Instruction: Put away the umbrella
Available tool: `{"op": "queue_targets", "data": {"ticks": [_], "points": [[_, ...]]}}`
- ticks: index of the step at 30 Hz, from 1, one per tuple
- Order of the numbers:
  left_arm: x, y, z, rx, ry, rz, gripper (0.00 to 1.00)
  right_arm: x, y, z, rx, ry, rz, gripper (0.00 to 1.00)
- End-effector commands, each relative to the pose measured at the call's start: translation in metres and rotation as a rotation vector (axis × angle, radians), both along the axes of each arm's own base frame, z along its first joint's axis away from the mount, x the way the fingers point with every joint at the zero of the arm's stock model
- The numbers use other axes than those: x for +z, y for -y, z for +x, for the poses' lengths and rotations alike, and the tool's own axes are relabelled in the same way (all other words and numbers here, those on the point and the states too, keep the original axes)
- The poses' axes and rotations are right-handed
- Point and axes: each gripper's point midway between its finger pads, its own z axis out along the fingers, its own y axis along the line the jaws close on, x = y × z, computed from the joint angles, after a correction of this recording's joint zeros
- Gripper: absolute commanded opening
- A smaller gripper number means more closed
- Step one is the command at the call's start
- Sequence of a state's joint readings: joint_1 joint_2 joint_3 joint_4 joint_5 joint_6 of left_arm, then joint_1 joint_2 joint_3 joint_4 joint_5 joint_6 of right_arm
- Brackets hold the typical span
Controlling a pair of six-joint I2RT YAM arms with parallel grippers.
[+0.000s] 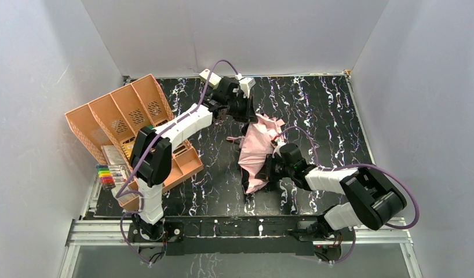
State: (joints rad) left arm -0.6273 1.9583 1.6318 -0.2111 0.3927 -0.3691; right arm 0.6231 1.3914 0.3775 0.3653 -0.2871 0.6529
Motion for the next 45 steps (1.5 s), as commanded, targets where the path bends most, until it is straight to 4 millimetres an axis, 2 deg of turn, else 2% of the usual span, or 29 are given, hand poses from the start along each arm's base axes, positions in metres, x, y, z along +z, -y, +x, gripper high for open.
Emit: {"op": "queue_targets", "data": {"ticks": [1, 6, 11, 15, 19, 24, 28, 31, 37, 38, 40, 43, 45], "points": [[0.091, 0.003, -0.017, -0.053, 0.094, -0.16, 0.01, -0.027, 0.021, -0.005, -0.034, -0.034, -0.122, 0.16], [0.125, -0.004, -0.046, -0.097, 0.101, -0.237, 0.0, -0.025, 0.02, 0.01, -0.05, 0.015, -0.138, 0.15], [0.131, -0.018, -0.071, -0.101, 0.084, -0.252, 0.0, -0.02, 0.015, 0.036, -0.044, 0.097, -0.179, 0.15], [0.116, -0.027, -0.091, -0.09, 0.044, -0.252, 0.0, -0.012, 0.007, 0.046, -0.011, 0.154, -0.166, 0.15], [0.104, -0.025, -0.112, -0.076, 0.028, -0.269, 0.0, 0.006, 0.0, 0.043, 0.034, 0.206, -0.108, 0.2], [0.082, -0.012, -0.134, -0.07, 0.02, -0.249, 0.0, 0.027, -0.002, 0.021, 0.102, 0.219, -0.035, 0.31], [0.068, -0.006, -0.144, -0.053, 0.016, -0.251, 0.0, 0.039, -0.003, -0.001, 0.165, 0.21, 0.025, 0.34], [0.06, -0.009, -0.145, -0.039, 0.015, -0.243, 0.0, 0.041, -0.003, -0.014, 0.206, 0.195, 0.057, 0.34], [0.041, -0.015, -0.156, -0.044, 0.011, -0.229, 0.0, 0.03, 0.005, -0.029, 0.196, 0.121, 0.04, 0.27], [0.037, -0.016, -0.161, -0.054, 0.014, -0.223, 0.01, 0.028, 0.01, -0.031, 0.168, 0.095, 0.019, 0.26], [0.028, -0.016, -0.172, -0.081, 0.017, -0.221, 0.06, 0.039, 0.016, -0.025, 0.115, 0.112, -0.004, 0.29], [0.01, -0.019, -0.191, -0.111, 0.011, -0.219, 0.15, 0.054, 0.037, -0.018, -0.005, 0.118, -0.085, 0.34], [0.002, -0.02, -0.201, -0.13, 0.006, -0.231, 0.27, 0.069, 0.052, -0.009, -0.1, 0.145, -0.136, 0.35]]}}
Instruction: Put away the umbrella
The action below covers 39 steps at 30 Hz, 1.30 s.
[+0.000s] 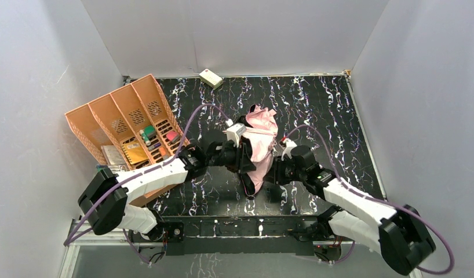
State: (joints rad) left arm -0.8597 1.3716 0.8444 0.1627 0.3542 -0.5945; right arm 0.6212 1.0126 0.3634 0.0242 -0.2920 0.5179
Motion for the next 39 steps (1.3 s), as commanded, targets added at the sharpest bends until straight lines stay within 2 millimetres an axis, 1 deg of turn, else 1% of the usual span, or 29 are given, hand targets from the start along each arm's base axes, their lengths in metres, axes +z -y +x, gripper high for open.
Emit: {"op": "queue_targets", "data": {"ticks": [1, 2, 4, 7, 10, 14, 18, 20, 22, 23, 25, 28, 29, 30, 32, 35, 39], "points": [[0.001, 0.001, -0.021, -0.047, 0.042, -0.065, 0.3, 0.036, 0.032, 0.022, -0.221, 0.042, -0.105, 0.35], [-0.002, 0.001, -0.026, -0.061, 0.038, -0.07, 0.38, 0.044, 0.037, 0.025, -0.256, 0.053, -0.118, 0.35], [-0.008, 0.001, -0.032, -0.081, 0.032, -0.067, 0.49, 0.061, 0.046, 0.034, -0.323, 0.085, -0.14, 0.35], [-0.017, 0.004, -0.039, -0.12, 0.03, -0.06, 0.62, 0.091, 0.043, 0.043, -0.343, 0.138, -0.095, 0.35], [-0.031, 0.007, -0.045, -0.157, 0.008, -0.034, 0.71, 0.12, 0.028, 0.05, -0.299, 0.198, -0.016, 0.35], [-0.052, 0.01, -0.053, -0.201, -0.03, 0.005, 0.78, 0.151, -0.005, 0.055, -0.152, 0.264, 0.098, 0.34], [-0.068, 0.012, -0.062, -0.235, -0.056, 0.048, 0.78, 0.162, -0.031, 0.056, -0.031, 0.276, 0.172, 0.3], [-0.076, 0.011, -0.066, -0.247, -0.062, 0.069, 0.77, 0.159, -0.038, 0.059, -0.016, 0.264, 0.183, 0.29], [-0.081, 0.012, -0.069, -0.26, -0.066, 0.089, 0.78, 0.15, -0.043, 0.062, -0.005, 0.241, 0.18, 0.29], [-0.084, 0.012, -0.071, -0.269, -0.068, 0.102, 0.78, 0.142, -0.046, 0.063, 0.001, 0.218, 0.174, 0.3], [-0.089, 0.012, -0.075, -0.281, -0.07, 0.118, 0.8, 0.132, -0.051, 0.063, 0.018, 0.193, 0.184, 0.29], [-0.094, 0.014, -0.079, -0.297, -0.075, 0.134, 0.83, 0.114, -0.056, 0.061, 0.023, 0.14, 0.199, 0.25], [-0.095, 0.015, -0.08, -0.303, -0.074, 0.139, 0.84, 0.105, -0.056, 0.059, 0.014, 0.116, 0.202, 0.22], [-0.097, 0.015, -0.081, -0.307, -0.074, 0.144, 0.84, 0.102, -0.057, 0.06, 0.008, 0.11, 0.208, 0.19], [-0.1, 0.016, -0.083, -0.311, -0.076, 0.153, 0.85, 0.086, -0.055, 0.06, -0.022, 0.071, 0.198, 0.13], [-0.102, 0.015, -0.086, -0.315, -0.071, 0.166, 0.86, 0.067, -0.053, 0.059, -0.044, 0.03, 0.178, 0.11], [-0.105, 0.014, -0.088, -0.316, -0.068, 0.18, 0.86, 0.039, -0.046, 0.056, -0.069, -0.018, 0.122, 0.1]]}}
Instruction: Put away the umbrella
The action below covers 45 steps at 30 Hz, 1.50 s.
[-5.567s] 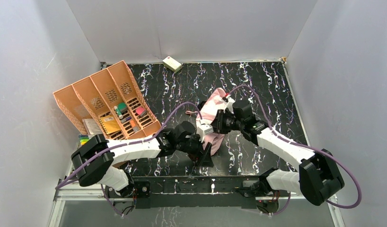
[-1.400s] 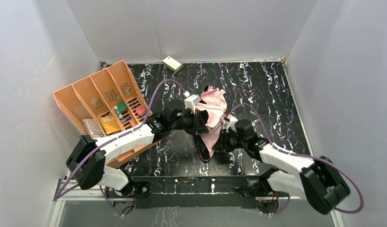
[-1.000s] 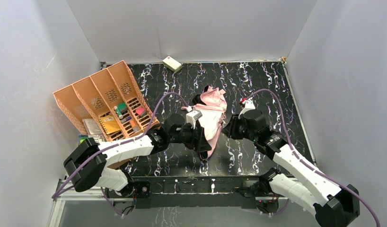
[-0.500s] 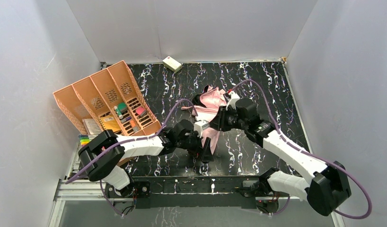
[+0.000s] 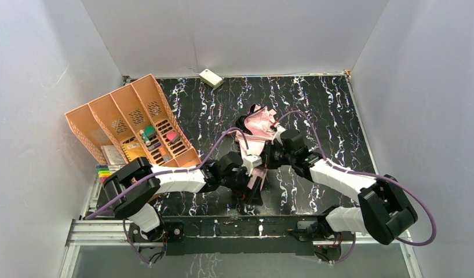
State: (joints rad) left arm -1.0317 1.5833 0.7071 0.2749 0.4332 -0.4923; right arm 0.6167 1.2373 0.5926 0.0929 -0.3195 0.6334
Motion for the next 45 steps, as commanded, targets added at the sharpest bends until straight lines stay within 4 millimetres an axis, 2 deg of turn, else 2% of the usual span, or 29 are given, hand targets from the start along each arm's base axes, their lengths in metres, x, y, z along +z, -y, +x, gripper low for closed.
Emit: {"op": "queue_targets", "data": {"ticks": [1, 6, 9, 14, 17, 21, 24, 29, 33, 35, 36, 37, 40, 45], "points": [[0.006, 0.004, -0.004, -0.029, 0.019, -0.001, 0.86, -0.011, -0.001, 0.006, -0.029, 0.0, 0.004, 0.09], [0.007, 0.004, -0.004, -0.026, 0.027, 0.003, 0.88, -0.045, 0.006, -0.003, -0.032, -0.065, -0.045, 0.06], [0.013, 0.005, -0.001, -0.015, 0.044, -0.006, 0.9, -0.066, 0.013, -0.009, -0.044, -0.109, -0.089, 0.01], [0.046, 0.004, 0.012, 0.067, 0.108, -0.056, 0.93, -0.098, 0.027, -0.017, -0.064, -0.157, -0.171, 0.0], [0.066, -0.005, 0.029, 0.179, 0.164, -0.051, 0.94, -0.111, 0.032, -0.022, -0.062, -0.177, -0.195, 0.0], [0.099, -0.024, 0.059, 0.328, 0.266, -0.05, 0.97, -0.122, 0.036, -0.025, -0.061, -0.188, -0.219, 0.0], [0.114, -0.044, 0.093, 0.416, 0.274, -0.005, 0.96, -0.13, 0.046, -0.025, -0.112, -0.191, -0.254, 0.0], [0.146, -0.063, 0.15, 0.508, 0.301, -0.044, 0.96, -0.134, 0.049, -0.025, -0.125, -0.182, -0.254, 0.0], [0.162, -0.063, 0.201, 0.506, 0.317, -0.04, 0.98, -0.14, 0.053, -0.031, -0.124, -0.21, -0.275, 0.0], [0.17, -0.056, 0.225, 0.487, 0.325, -0.036, 0.98, -0.143, 0.056, -0.033, -0.139, -0.218, -0.28, 0.0], [0.182, -0.049, 0.239, 0.471, 0.344, -0.049, 0.98, -0.143, 0.058, -0.034, -0.14, -0.221, -0.289, 0.0], [0.174, -0.043, 0.25, 0.451, 0.335, -0.028, 0.98, -0.143, 0.058, -0.035, -0.131, -0.221, -0.295, 0.0], [0.167, -0.028, 0.275, 0.384, 0.347, 0.005, 0.98, -0.143, 0.058, -0.037, -0.1, -0.216, -0.305, 0.0], [0.127, -0.012, 0.291, 0.236, 0.324, 0.093, 0.91, -0.14, 0.053, -0.036, -0.054, -0.195, -0.296, 0.0]]}}
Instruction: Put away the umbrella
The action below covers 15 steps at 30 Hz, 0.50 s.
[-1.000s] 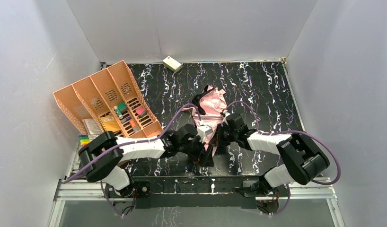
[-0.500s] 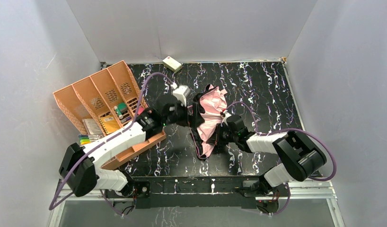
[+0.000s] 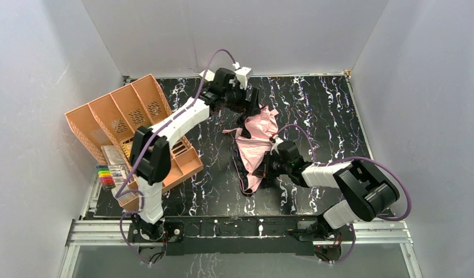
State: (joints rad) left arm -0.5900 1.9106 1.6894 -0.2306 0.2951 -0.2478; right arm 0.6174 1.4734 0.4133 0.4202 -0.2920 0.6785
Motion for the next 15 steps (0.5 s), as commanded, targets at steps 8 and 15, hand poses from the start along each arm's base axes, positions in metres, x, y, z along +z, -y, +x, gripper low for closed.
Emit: {"op": "queue_targets", "data": {"ticks": [8, 15], "points": [[-0.055, 0.007, 0.003, -0.212, -0.072, 0.187, 0.89, -0.053, 0.043, -0.029, 0.009, -0.112, -0.241, 0.0], [-0.061, 0.008, 0.018, -0.171, -0.046, 0.218, 0.82, -0.054, 0.043, -0.03, 0.009, -0.118, -0.239, 0.0]]}}
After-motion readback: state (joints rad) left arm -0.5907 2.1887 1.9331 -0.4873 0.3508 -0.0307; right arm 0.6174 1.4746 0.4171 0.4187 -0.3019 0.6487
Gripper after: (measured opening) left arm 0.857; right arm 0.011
